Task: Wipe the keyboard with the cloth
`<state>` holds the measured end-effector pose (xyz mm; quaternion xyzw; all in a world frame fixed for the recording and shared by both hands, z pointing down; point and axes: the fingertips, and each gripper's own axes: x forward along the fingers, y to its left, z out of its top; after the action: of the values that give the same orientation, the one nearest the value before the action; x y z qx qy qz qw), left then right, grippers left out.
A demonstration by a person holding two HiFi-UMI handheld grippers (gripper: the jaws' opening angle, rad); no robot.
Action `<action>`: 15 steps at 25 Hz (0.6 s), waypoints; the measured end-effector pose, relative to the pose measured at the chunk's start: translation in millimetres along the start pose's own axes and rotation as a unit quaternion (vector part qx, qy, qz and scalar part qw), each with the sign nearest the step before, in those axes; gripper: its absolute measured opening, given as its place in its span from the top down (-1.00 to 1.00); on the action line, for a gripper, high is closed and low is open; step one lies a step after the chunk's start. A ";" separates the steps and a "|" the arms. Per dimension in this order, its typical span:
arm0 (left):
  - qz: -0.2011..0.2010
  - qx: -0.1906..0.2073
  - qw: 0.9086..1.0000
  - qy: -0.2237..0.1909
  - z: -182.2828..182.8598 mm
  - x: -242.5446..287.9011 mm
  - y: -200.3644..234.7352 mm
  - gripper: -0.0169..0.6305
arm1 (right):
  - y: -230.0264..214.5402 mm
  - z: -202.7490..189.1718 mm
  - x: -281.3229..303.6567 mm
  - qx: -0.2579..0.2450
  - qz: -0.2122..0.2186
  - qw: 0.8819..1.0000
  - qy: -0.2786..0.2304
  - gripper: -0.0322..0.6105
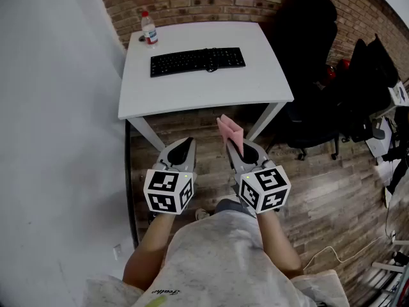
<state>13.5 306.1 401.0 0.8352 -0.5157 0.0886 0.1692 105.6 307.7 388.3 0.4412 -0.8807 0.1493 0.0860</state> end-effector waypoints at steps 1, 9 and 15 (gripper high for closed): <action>-0.001 0.001 1.000 0.002 -0.5 0.6 -0.5 0.97 | 0.5 -0.6 0.3 0.004 0.001 1.000 -0.001 0.84; -0.005 -0.004 1.000 0.012 -7.2 6.9 4.0 0.97 | 1.6 -6.8 7.8 0.016 0.007 1.000 0.003 0.83; 0.001 -0.009 1.000 0.018 -5.8 25.2 18.2 0.97 | -8.1 -7.0 29.5 0.025 0.016 1.000 0.006 0.83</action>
<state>8.8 279.8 418.0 0.8315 -0.5141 0.0987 0.1858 94.6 283.3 404.7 0.4279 -0.8831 0.1758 0.0780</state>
